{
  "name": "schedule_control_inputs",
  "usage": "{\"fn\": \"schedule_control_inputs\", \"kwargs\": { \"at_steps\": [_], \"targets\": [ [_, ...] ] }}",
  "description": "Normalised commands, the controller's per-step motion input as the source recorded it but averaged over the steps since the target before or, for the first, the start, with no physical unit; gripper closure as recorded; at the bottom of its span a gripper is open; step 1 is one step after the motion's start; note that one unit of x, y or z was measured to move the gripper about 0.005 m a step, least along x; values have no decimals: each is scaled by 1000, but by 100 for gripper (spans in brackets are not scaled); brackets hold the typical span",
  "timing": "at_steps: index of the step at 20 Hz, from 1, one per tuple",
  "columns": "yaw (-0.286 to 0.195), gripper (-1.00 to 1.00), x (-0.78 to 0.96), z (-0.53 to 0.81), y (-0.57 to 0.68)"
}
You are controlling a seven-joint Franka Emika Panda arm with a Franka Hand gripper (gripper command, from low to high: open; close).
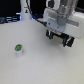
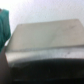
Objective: Open the kcup holder, insert the kcup into the holder, and close the kcup holder
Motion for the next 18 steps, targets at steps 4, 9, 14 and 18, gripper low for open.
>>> {"fn": "schedule_control_inputs", "kwargs": {
  "at_steps": [4, 9, 14, 18],
  "targets": [
    [-185, -100, 56, 385, -518],
    [-216, -100, -40, 272, -568],
    [-243, -100, -183, 165, -452],
    [-259, -100, -306, 75, -364]
  ]
}}
